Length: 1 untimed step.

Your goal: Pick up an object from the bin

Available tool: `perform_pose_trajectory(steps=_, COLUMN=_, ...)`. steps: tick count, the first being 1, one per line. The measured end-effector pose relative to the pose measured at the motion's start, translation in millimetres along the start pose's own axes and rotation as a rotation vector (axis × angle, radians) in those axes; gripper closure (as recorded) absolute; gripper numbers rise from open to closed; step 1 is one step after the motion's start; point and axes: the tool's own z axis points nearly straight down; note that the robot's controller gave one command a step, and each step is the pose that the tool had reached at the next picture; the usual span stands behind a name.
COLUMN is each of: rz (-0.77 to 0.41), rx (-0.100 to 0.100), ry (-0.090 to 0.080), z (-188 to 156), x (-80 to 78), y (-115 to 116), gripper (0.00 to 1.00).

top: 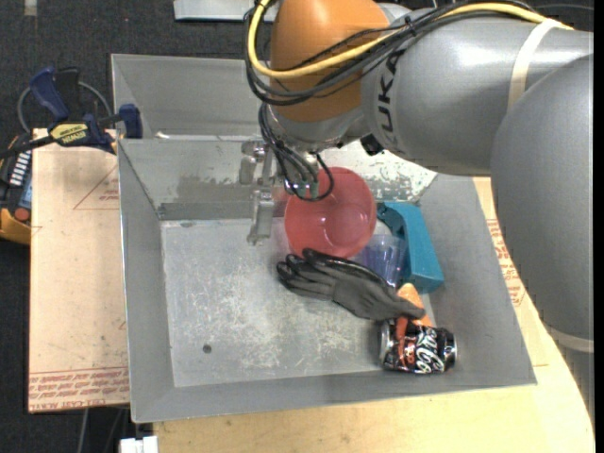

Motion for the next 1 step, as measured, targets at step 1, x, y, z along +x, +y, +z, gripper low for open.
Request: perform_pose_trajectory(steps=1, rz=0.003, rx=-0.001, ry=-0.007, z=-5.7, x=-1.1, y=-1.3, gripper=0.0)
